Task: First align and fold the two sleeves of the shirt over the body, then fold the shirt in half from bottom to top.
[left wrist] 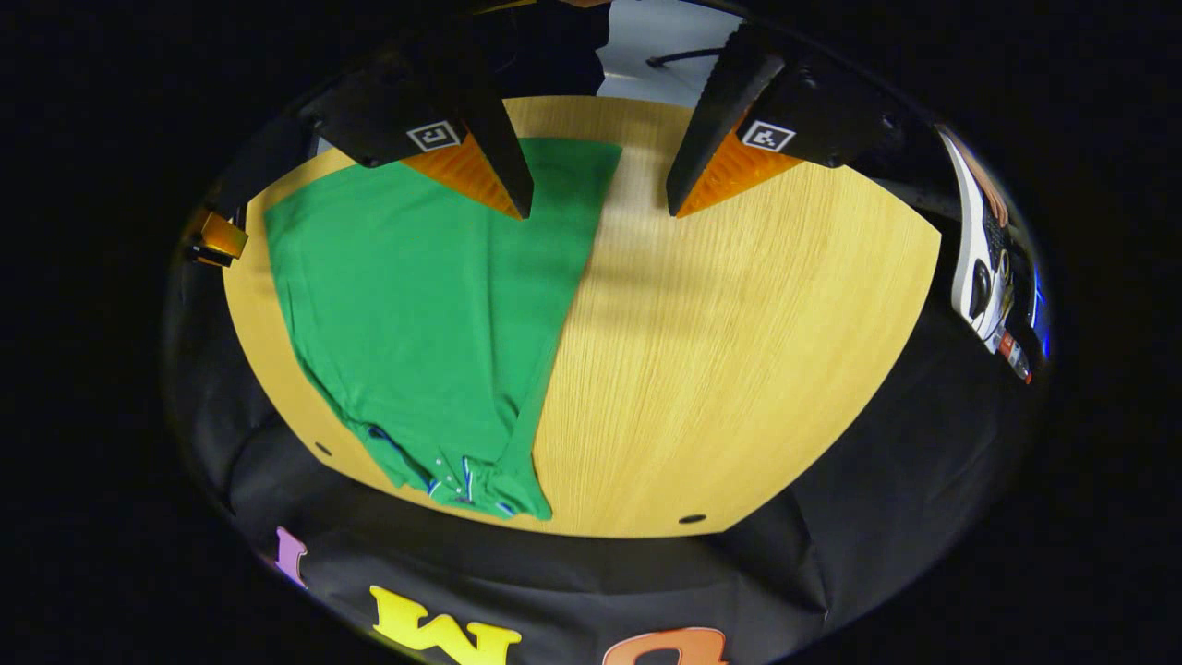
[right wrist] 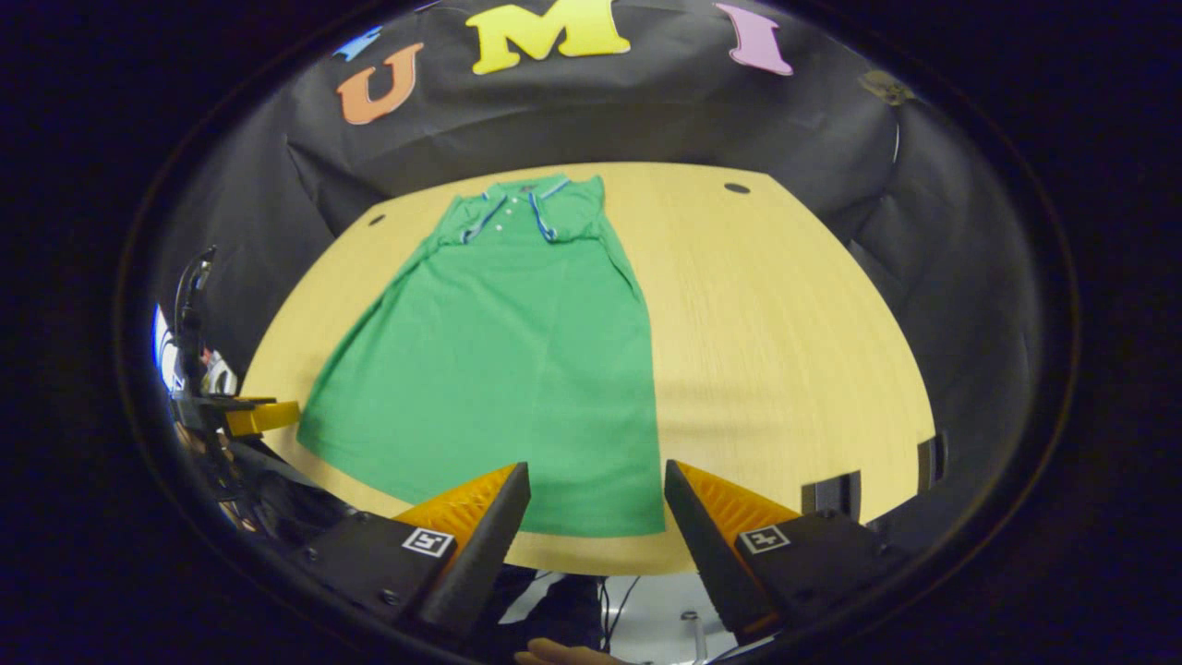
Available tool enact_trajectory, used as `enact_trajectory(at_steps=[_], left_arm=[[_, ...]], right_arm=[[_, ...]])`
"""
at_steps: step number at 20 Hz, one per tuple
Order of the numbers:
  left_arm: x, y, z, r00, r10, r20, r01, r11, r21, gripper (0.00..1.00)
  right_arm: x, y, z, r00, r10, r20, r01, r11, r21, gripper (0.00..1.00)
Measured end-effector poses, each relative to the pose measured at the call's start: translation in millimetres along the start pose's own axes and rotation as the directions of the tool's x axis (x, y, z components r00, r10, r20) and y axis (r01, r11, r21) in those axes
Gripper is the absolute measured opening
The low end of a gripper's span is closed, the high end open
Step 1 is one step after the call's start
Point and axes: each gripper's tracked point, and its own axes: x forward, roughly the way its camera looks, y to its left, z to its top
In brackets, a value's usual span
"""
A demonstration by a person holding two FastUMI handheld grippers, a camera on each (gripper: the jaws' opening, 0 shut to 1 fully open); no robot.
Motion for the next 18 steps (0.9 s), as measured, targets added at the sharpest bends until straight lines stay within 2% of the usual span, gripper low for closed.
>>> enact_trajectory(at_steps=[1,2,5,7,8,9,10,12,13,14,15,16,17,18], left_arm=[[2.3,0.9,0.2,1.000,0.002,-0.003,-0.002,1.000,-0.007,0.94],[5.6,-0.3,-2.8,1.000,-0.002,-0.023,0.002,1.000,-0.016,0.94],[10.9,-1.5,-8.0,0.998,-0.012,-0.067,0.012,1.000,-0.010,0.93],[12.5,-6.5,-13.5,0.993,-0.024,-0.111,0.023,1.000,-0.009,0.93],[11.9,-10.1,-16.0,0.991,-0.027,-0.132,0.027,1.000,-0.006,0.92],[12.4,-9.8,-17.3,0.989,-0.027,-0.146,0.027,1.000,-0.002,0.92],[12.1,-12.7,-18.3,0.987,-0.027,-0.156,0.028,1.000,0.001,0.91],[14.6,-13.5,-20.1,0.983,-0.023,-0.180,0.024,1.000,0.004,0.89],[15.8,-13.1,-21.7,0.981,-0.018,-0.195,0.019,1.000,0.003,0.93],[15.5,-13.7,-22.3,0.978,-0.016,-0.206,0.017,1.000,-0.001,0.86],[16.2,-14.4,-20.6,0.978,-0.017,-0.208,0.018,1.000,0.005,0.86],[16.0,-15.5,-20.1,0.976,-0.017,-0.218,0.020,1.000,0.012,0.86],[16.3,-17.0,-18.5,0.974,-0.020,-0.226,0.027,0.999,0.028,0.85],[16.2,-17.9,-16.3,0.971,-0.021,-0.238,0.031,0.999,0.040,0.92]], right_arm=[[6.5,-5.0,-6.6,0.999,-0.016,-0.032,0.017,1.000,0.017,0.92],[10.6,-8.2,-11.9,0.997,-0.024,-0.068,0.027,0.999,0.037,0.96],[18.1,-9.8,-24.3,0.991,-0.018,-0.131,0.030,0.995,0.094,0.95],[22.1,-8.5,-26.7,0.987,-0.027,-0.160,0.040,0.996,0.078,0.92],[24.4,-8.8,-26.7,0.985,-0.037,-0.168,0.048,0.997,0.064,0.96],[26.5,-8.7,-27.3,0.984,-0.041,-0.175,0.050,0.997,0.052,0.92],[28.9,-8.6,-27.1,0.982,-0.044,-0.184,0.053,0.998,0.044,0.96],[33.4,-9.6,-27.0,0.978,-0.046,-0.202,0.057,0.997,0.049,0.96],[34.4,-10.4,-28.3,0.975,-0.049,-0.216,0.062,0.997,0.054,0.96],[36.2,-11.3,-25.6,0.975,-0.054,-0.215,0.067,0.996,0.057,0.95],[38.0,-9.5,-25.0,0.974,-0.051,-0.222,0.065,0.996,0.059,0.93],[38.8,-11.9,-24.9,0.971,-0.067,-0.229,0.079,0.996,0.045,0.86],[38.9,-16.7,-25.9,0.966,-0.087,-0.242,0.094,0.995,0.017,0.87],[38.7,-15.5,-24.7,0.966,-0.088,-0.245,0.093,0.996,0.008,0.71]])
